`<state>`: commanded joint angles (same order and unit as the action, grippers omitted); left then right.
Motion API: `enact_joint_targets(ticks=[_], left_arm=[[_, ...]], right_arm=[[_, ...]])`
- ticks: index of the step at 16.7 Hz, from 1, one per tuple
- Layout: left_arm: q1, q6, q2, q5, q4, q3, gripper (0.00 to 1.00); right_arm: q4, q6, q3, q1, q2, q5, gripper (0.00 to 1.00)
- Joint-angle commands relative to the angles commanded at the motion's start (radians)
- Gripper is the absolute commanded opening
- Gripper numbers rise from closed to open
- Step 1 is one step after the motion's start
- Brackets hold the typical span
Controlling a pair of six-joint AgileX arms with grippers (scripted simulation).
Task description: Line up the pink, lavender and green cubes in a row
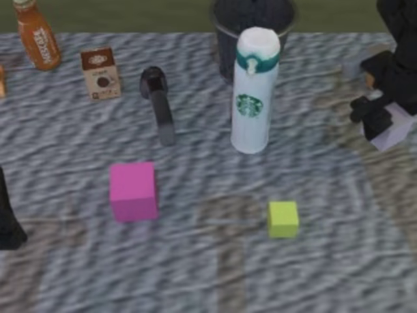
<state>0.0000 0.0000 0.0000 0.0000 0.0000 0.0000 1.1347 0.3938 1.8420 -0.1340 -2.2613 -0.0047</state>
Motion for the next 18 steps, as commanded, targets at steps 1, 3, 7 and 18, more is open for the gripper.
enact_joint_targets(ticks=[1, 3, 7, 18], left_arm=[[0.000, 0.000, 0.000, 0.000, 0.000, 0.000, 1.00], [0.000, 0.000, 0.000, 0.000, 0.000, 0.000, 1.00], [0.000, 0.000, 0.000, 0.000, 0.000, 0.000, 1.00], [0.000, 0.000, 0.000, 0.000, 0.000, 0.000, 1.00]], right_arm=[[0.006, 0.000, 0.005, 0.000, 0.004, 0.000, 0.00], [0.006, 0.000, 0.005, 0.000, 0.004, 0.000, 0.00], [0.008, -0.037, 0.007, -0.016, -0.002, 0.000, 0.00], [0.049, -0.799, -0.005, -0.410, 0.023, 0.011, 0.00]])
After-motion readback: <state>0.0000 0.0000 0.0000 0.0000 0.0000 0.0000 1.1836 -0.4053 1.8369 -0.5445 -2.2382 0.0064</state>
